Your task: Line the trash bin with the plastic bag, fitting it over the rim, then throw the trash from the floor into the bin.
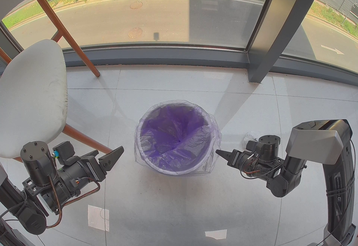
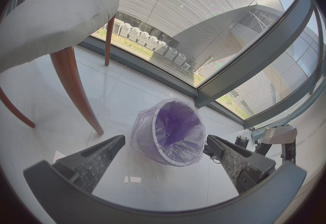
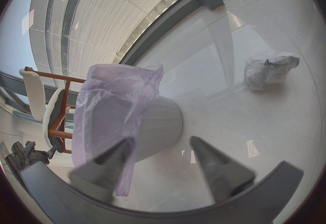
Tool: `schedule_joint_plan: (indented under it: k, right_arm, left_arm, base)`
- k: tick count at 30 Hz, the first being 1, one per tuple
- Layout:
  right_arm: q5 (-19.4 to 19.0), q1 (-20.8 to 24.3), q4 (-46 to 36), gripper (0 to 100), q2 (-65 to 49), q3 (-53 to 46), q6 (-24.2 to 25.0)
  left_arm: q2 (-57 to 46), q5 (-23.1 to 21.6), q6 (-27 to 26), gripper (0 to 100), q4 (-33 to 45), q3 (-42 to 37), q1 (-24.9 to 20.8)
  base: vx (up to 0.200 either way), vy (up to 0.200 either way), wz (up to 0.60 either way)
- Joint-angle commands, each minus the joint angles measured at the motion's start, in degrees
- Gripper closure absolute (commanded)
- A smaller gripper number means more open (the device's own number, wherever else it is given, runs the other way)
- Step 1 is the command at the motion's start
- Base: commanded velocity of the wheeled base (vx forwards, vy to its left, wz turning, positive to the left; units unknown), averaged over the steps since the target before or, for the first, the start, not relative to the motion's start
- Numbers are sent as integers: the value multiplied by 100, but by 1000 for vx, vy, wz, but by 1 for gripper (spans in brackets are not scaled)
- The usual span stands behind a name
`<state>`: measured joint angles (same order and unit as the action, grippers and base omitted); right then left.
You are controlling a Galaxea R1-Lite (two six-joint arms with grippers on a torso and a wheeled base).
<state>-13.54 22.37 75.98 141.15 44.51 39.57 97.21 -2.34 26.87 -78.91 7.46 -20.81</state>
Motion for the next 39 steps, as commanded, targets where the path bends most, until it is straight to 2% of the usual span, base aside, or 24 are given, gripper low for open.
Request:
schedule_joint_plan:
  k: [1, 6, 12, 25, 28, 35, 39]
  right_arm:
    - [1, 4, 4, 100, 211, 190, -2]
    - [-8, 31, -75, 100, 307, 436, -11]
    - [-8, 57, -708, 100, 439, 1025, -46]
    - [71, 83, -2967, 100, 659, 2378, -354]
    - [212, 110, -3511, 100, 773, 2695, -459]
    - [265, 136, -4513, 100, 800, 3134, -494]
    - [511, 145, -5164, 100, 808, 3451, -494]
  left_arm:
    - [26, 6, 3, 0, -2, 1, -2]
    - [18, 6, 3, 0, -2, 1, -2]
    - [26, 14, 3, 0, -2, 1, -2]
    - [0, 23, -6, 0, -2, 1, -2]
    - [-9, 32, 3, 0, -2, -8, -2]
    - [-18, 32, 3, 0, -10, -131, -2]
    - [-18, 32, -6, 0, -10, -157, -2]
  base:
    - [0, 0, 0]
    - [0, 0, 0]
    - [0, 0, 0]
    - [0, 0, 0]
    - [0, 0, 0]
    - [0, 0, 0]
    - [0, 0, 0]
